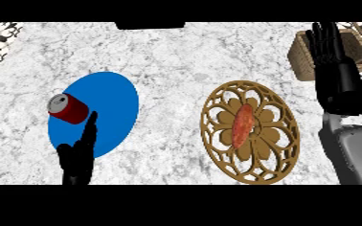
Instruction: Pick the sweet potato from the placemat and place it in the basket
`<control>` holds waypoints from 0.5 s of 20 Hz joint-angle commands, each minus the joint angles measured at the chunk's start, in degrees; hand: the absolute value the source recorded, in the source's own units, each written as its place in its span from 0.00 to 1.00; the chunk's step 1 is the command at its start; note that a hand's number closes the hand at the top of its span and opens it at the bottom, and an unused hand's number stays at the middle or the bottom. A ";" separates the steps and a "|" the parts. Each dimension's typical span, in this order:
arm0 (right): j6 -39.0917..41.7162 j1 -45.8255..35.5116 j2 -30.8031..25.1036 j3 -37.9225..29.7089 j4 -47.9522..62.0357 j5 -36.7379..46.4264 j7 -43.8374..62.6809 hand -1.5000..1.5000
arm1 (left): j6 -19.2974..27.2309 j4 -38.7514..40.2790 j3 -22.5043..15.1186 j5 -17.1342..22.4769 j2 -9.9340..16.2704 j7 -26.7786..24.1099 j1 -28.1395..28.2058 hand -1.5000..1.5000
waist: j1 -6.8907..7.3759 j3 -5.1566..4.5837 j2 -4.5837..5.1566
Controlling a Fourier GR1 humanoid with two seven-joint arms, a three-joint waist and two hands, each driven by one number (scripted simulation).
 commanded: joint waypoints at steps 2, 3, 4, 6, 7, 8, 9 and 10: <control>-10.64 8.42 1.28 -0.70 -8.35 4.50 6.99 1.00 | -1.09 -4.03 1.54 0.13 0.71 -2.08 -1.02 0.50 | 1.90 1.40 -1.41; -13.93 11.52 3.16 -0.03 -8.51 6.04 7.47 1.00 | -0.37 -4.21 2.60 -0.47 0.91 -2.88 -3.65 0.50 | 0.76 1.36 -1.59; -17.12 12.98 3.95 -1.35 -7.83 7.19 7.47 1.00 | 0.53 -7.12 3.11 -0.77 1.07 -3.13 -4.76 0.50 | 0.57 1.39 -1.77; -23.33 17.99 6.74 -1.84 -8.64 9.38 8.97 1.00 | -0.23 -10.36 5.52 -0.58 3.17 -5.85 -5.52 0.50 | -0.27 1.32 -2.46; -18.61 14.20 2.26 10.23 -10.39 19.67 10.35 1.00 | -1.54 -11.12 2.09 -0.28 0.85 -3.76 -6.44 0.50 | 2.59 1.12 -1.69; -24.97 16.38 10.53 14.06 -12.24 21.54 9.79 1.00 | -1.15 -12.07 2.79 -0.18 1.39 -2.37 -7.27 0.50 | 2.91 1.30 -1.47; -28.26 13.54 12.97 17.53 -8.61 26.28 11.64 1.00 | -2.02 -11.10 1.71 0.14 0.03 -3.65 -6.63 0.50 | 4.09 1.18 -1.16; -30.36 13.76 12.21 17.68 -3.82 30.19 15.18 0.00 | -2.45 -10.84 2.85 -0.15 1.39 -3.66 -8.35 0.50 | 4.21 1.10 -0.91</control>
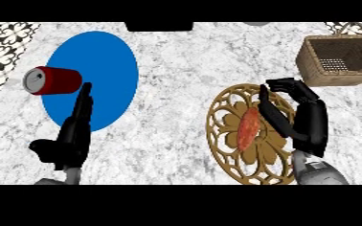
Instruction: Pick the sweet potato from the placemat and place it in the basket
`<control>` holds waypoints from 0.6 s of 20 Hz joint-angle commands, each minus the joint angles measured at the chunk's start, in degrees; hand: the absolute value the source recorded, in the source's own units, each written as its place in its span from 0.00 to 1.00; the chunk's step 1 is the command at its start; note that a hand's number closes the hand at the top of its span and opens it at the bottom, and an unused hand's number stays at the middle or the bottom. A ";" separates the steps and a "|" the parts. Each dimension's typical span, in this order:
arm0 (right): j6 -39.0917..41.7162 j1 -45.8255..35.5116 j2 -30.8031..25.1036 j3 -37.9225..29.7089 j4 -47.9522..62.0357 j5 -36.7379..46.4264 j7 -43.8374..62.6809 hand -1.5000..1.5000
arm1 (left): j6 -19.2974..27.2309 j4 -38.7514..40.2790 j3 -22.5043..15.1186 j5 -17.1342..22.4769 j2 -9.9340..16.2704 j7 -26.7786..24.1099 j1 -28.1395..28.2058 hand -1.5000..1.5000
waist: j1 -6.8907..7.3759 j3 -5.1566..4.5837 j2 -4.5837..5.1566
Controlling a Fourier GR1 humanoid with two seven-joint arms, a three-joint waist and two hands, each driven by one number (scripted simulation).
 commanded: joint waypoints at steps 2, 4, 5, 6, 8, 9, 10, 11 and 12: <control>-16.81 -2.18 11.00 8.38 7.44 17.53 9.58 0.00 | -1.06 -1.86 0.19 0.25 -0.01 0.96 -3.53 0.50 | 1.95 0.03 0.57; -23.39 -1.80 13.15 6.12 10.35 22.93 13.28 0.00 | -1.88 -3.55 0.01 0.39 0.89 -0.16 -0.63 0.50 | 2.28 -0.07 0.33; -23.21 -3.17 12.68 4.10 12.12 25.46 17.71 0.00 | -0.94 -3.02 -0.29 0.22 -0.02 1.07 -2.02 0.50 | 1.57 -0.17 0.42; -23.45 -2.27 11.17 1.86 12.60 27.61 20.25 0.00 | -1.95 -3.50 1.01 0.86 1.68 1.20 -1.73 0.50 | 1.07 -0.32 0.19; -22.87 0.93 9.90 -0.61 15.91 31.46 24.01 0.00 | -0.55 -4.23 0.58 0.45 0.57 0.85 -0.88 0.50 | 0.32 -0.57 0.04; -21.98 1.86 8.70 -2.09 17.13 33.76 26.01 0.00 | -0.89 -3.19 1.43 0.28 1.70 0.83 -0.92 0.50 | -0.32 -0.66 0.24; -20.52 1.87 8.61 -2.97 16.21 35.25 28.71 0.00 | -0.60 -3.69 1.59 0.29 1.90 1.50 -1.21 0.50 | -0.81 -0.71 -0.11; -17.49 3.34 6.84 -3.93 17.68 36.37 30.76 0.00 | -0.71 -3.38 1.51 0.45 1.59 1.40 -1.34 0.50 | -1.53 -0.89 0.13; -16.31 2.82 6.47 -4.99 17.55 38.10 33.11 0.00 | -0.77 -3.99 1.99 0.78 1.90 1.05 -0.27 0.50 | -0.68 -1.00 -0.15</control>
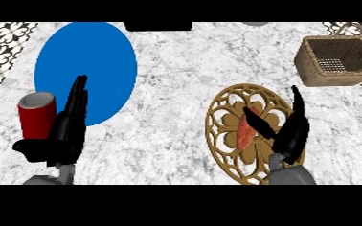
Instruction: Pick the sweet potato from the placemat and place it in the basket
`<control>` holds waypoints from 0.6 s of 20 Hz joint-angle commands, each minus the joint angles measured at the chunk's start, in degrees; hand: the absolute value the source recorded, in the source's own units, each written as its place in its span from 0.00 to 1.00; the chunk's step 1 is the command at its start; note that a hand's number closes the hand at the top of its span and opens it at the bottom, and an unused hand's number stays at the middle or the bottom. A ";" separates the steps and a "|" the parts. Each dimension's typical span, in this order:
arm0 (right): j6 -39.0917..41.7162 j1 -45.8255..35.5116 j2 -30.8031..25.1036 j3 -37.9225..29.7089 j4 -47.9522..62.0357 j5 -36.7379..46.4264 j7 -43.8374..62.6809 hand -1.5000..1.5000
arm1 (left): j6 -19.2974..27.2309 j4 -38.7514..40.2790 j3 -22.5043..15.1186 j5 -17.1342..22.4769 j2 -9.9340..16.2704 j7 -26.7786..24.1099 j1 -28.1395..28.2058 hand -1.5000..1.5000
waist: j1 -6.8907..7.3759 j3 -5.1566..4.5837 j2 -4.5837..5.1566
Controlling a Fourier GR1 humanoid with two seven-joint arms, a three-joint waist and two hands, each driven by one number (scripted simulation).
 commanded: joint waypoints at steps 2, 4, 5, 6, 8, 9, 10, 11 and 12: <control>6.71 3.42 -2.96 -3.01 3.24 9.02 13.08 0.00 | 0.99 -0.71 1.03 -0.20 0.43 0.58 -0.42 0.50 | -1.43 -0.32 -0.21; 12.88 3.02 -3.68 -1.78 3.11 10.45 17.50 0.00 | 0.70 -0.77 0.15 -0.37 0.02 0.36 0.04 0.50 | -0.67 -0.46 -0.17; 15.94 2.39 -3.57 -1.31 3.03 11.27 20.55 0.00 | 0.88 -0.39 0.40 -0.68 0.42 0.68 -0.31 0.50 | -0.26 -0.32 0.01; 18.94 1.76 -3.64 -0.78 1.77 11.42 23.11 0.00 | 0.60 -0.68 0.67 -0.32 0.63 0.84 -0.36 0.50 | -0.02 -0.32 -0.25; 24.03 0.49 -2.66 1.10 -0.88 12.67 28.21 0.00 | 0.25 -1.28 0.04 -0.14 0.52 1.35 0.12 0.50 | 0.46 -0.21 -0.70; 27.14 -1.53 -2.19 2.02 -2.66 12.87 30.69 0.00 | 0.24 -0.52 0.11 -0.25 0.36 1.33 -0.66 0.50 | 0.27 -0.18 -0.59; 30.18 -2.63 -1.85 2.41 -4.32 12.93 33.75 0.00 | 0.25 -0.37 0.34 -0.05 0.25 1.27 -0.62 0.50 | 0.24 -0.10 -0.68; 33.86 -5.20 -1.98 1.93 -5.61 12.64 37.25 0.00 | 0.16 -0.76 -0.12 -0.03 -0.11 1.32 -0.61 0.50 | 0.67 0.05 -0.64; 35.58 -6.11 0.25 3.94 -6.76 13.92 40.22 0.00 | 0.66 -0.74 -1.32 -0.90 -0.68 1.11 0.19 0.50 | 1.01 0.10 -0.78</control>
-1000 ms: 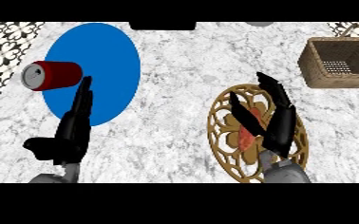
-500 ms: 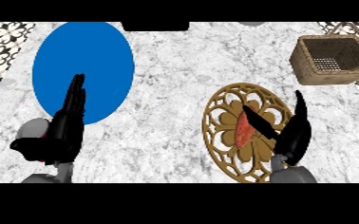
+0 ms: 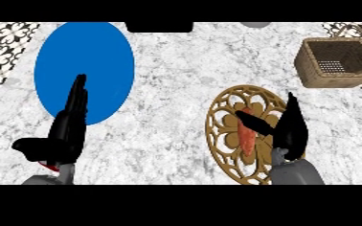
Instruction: Pick the sweet potato from the placemat and place it in the basket
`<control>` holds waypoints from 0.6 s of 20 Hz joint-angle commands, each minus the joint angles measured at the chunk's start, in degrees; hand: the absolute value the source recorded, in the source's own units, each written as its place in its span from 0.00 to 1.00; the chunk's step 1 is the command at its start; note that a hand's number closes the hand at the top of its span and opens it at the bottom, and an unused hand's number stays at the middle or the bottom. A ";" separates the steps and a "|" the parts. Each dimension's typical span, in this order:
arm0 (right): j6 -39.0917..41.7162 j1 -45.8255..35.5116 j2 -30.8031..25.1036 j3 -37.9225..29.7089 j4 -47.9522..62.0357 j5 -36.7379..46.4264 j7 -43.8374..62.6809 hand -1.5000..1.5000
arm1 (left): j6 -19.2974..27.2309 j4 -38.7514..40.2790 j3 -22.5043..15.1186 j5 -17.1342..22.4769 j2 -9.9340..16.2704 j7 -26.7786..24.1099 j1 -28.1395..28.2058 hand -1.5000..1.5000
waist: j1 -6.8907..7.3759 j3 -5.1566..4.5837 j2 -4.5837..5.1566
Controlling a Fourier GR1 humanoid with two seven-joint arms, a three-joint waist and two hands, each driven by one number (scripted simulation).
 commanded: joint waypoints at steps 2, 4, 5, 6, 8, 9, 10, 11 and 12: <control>17.17 -8.40 0.72 0.94 -7.60 1.77 17.38 0.00 | -0.34 0.45 0.21 0.57 -0.57 0.20 -0.57 0.50 | 0.03 0.39 -0.04; 21.14 -9.94 2.14 1.43 -10.93 3.91 22.87 0.00 | 0.84 -0.49 -0.55 -0.29 -1.14 0.40 0.23 0.50 | -0.20 0.54 -0.34; 23.56 -11.24 3.35 1.86 -11.01 4.64 25.35 0.00 | 0.26 -0.57 -0.69 -0.54 -0.53 0.56 -0.14 0.50 | 0.04 0.61 -0.14; 25.87 -12.19 3.49 1.80 -11.77 5.54 27.21 0.00 | 0.02 -0.96 0.08 0.47 -0.24 1.70 -0.33 0.50 | 0.08 0.63 -0.14; 29.71 -13.38 4.45 0.27 -10.79 7.26 28.10 0.00 | -0.30 -0.24 0.75 0.46 -0.06 0.93 -0.75 0.50 | -0.14 0.63 0.16; 30.98 -12.82 5.73 -0.33 -10.90 7.54 28.15 0.00 | -0.26 -0.96 0.86 0.37 0.50 1.29 -0.08 0.50 | 0.00 0.69 0.08; 32.10 -12.11 6.47 -1.24 -11.09 7.86 28.18 0.00 | 0.20 -0.89 0.16 -0.37 -0.24 0.13 0.69 0.50 | -0.22 0.71 0.09; 33.82 -11.85 6.44 -1.60 -11.28 8.56 28.20 0.00 | -0.18 -0.89 0.19 -0.06 -0.39 0.00 0.69 0.50 | -0.35 0.73 0.16; 34.88 -12.12 6.38 -3.19 -11.22 8.95 28.21 0.00 | 0.76 -0.27 0.21 -0.69 -0.73 0.46 -0.17 0.50 | -0.61 0.79 0.35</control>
